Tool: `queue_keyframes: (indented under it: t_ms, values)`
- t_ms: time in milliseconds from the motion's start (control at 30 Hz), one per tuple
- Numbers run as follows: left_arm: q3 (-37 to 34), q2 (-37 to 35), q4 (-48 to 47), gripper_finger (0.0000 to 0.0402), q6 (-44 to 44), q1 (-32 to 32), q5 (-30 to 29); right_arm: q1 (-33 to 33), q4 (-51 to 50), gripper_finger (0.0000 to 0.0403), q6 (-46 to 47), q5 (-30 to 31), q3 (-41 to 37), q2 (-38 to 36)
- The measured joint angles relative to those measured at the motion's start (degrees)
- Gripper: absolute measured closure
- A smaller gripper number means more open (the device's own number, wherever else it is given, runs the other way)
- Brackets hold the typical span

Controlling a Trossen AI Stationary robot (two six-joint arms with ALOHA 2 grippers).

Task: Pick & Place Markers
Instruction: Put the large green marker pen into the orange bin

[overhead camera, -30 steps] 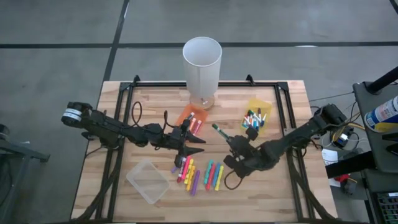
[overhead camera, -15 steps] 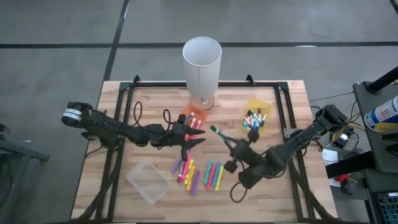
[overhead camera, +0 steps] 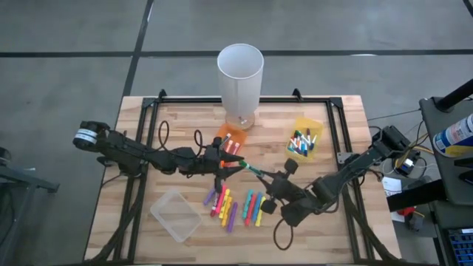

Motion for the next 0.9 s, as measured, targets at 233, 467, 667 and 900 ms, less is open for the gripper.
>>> queue_keyframes:
  t_ms: [233,467,667,900]
  values:
    - [0.0,0.0,1.0,0.0260,0.1,0.0,2.0,-1.0,1.6,0.0339,-0.4,-2.1,0.0,0.0]
    - [0.6,0.3,1.1,0.0260,-0.7,0.0,4.4,-3.0,3.0,0.0339,-1.2,-5.2,0.0,0.0]
    - [0.6,0.3,1.1,0.0260,-1.0,0.0,4.3,-3.9,3.2,0.0339,-1.0,-6.4,-0.2,0.0]
    - [0.6,0.3,0.9,0.0307,-2.3,0.0,4.2,-4.5,3.4,0.0339,-0.6,-8.6,-0.3,0.0]
